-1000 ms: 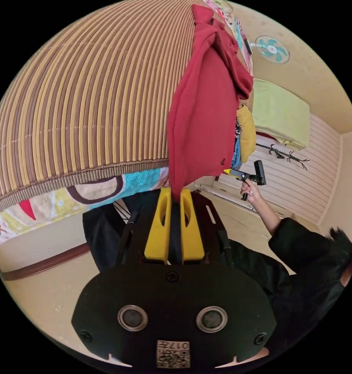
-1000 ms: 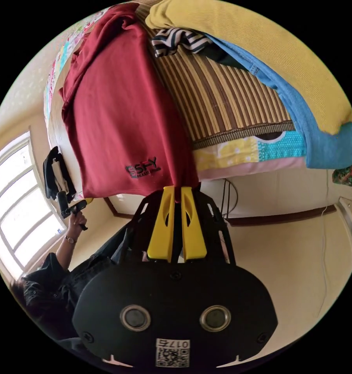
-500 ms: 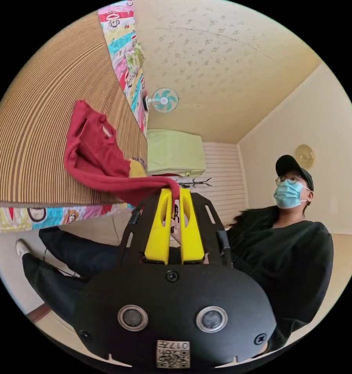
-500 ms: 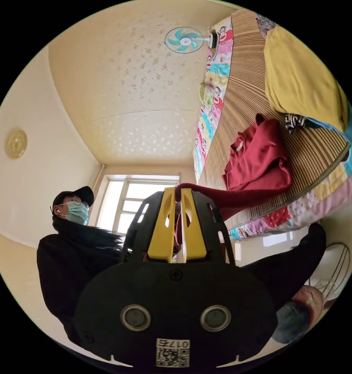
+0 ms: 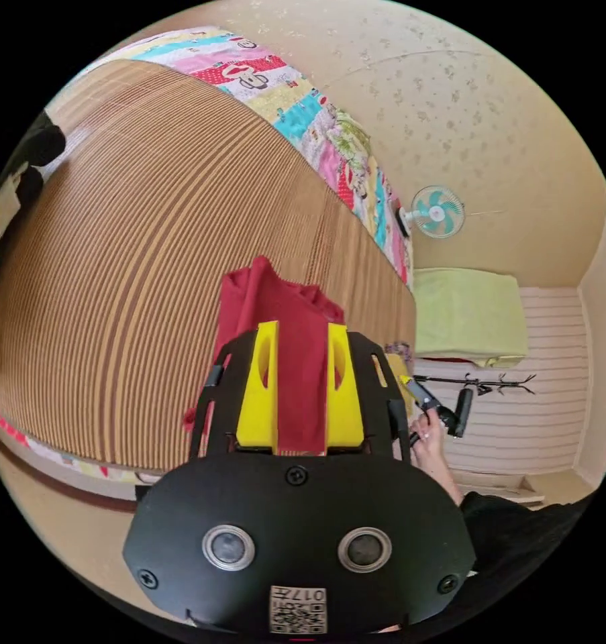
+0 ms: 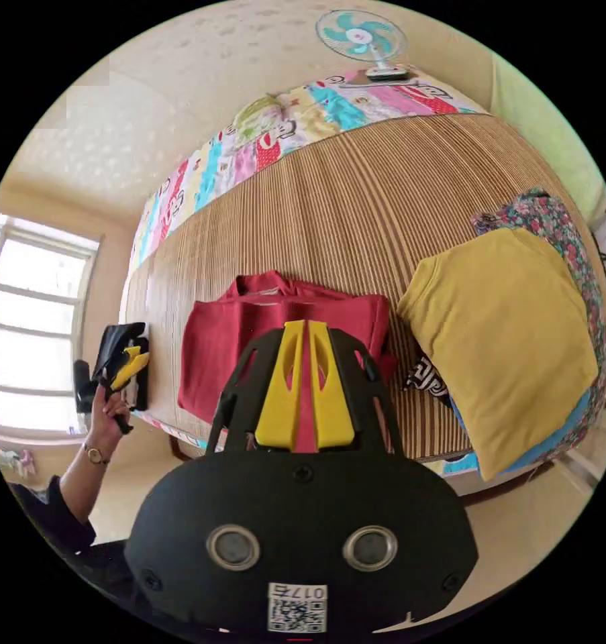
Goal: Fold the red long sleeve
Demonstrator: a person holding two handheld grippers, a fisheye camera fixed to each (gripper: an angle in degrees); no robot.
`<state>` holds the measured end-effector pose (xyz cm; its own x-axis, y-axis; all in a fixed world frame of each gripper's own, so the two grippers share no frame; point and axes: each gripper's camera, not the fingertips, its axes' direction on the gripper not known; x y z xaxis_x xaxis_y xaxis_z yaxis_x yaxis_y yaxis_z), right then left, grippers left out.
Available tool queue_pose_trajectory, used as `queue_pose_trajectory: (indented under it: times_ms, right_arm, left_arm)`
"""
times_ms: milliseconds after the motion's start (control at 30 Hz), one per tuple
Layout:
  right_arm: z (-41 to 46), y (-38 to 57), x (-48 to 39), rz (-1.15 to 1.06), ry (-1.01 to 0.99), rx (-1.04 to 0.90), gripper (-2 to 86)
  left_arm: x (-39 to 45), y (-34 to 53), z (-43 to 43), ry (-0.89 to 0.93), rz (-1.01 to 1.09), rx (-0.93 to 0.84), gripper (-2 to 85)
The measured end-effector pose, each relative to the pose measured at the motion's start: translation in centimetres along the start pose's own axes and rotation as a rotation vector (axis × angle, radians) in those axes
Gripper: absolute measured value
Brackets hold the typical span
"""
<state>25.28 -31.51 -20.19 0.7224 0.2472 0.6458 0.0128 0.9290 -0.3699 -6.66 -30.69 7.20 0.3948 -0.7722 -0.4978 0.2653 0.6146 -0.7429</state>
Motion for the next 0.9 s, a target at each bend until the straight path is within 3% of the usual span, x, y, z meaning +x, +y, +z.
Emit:
queue_pose_trajectory:
  times_ms: [67,167,233,400,467,600,733,900]
  right_arm:
    - [4.1,1.1,-3.6,-0.165,0.195,-0.072,0.8]
    - [10.4,1.9,-3.4,-0.211,0.49,-0.19,0.5]
    - [11.5,1.6,-2.1,-0.148,0.448,-0.151,0.4]
    - [12.0,-3.9,-1.4,-0.045,0.386,-0.128,0.4]
    - [12.0,-6.9,-0.8,-0.094,0.316,-0.107,0.3]
    - [10.1,-11.0,1.4,-0.114,0.055,-0.182,0.3]
    - [4.5,-9.9,7.1,0.057,-0.061,-0.069,0.5]
    - [0.7,-3.8,14.7,0.233,-0.15,-0.001,1.4]
  left_arm:
    - [-3.3,3.5,0.8,-0.06,-0.142,0.023,14.3]
    - [-8.5,6.8,4.8,0.088,-0.36,-0.069,16.2]
    - [-10.1,6.9,7.2,0.282,-0.409,-0.042,16.2]
    - [-10.3,3.4,8.2,0.441,-0.488,0.031,8.4]
    - [-7.8,1.6,6.4,0.489,-0.372,0.088,5.3]
    - [5.4,-1.2,2.0,0.482,0.114,0.064,3.4]
    - [22.3,3.3,5.5,0.395,0.603,-0.157,3.0]
    - [31.8,12.7,15.3,0.397,0.876,-0.51,4.8]
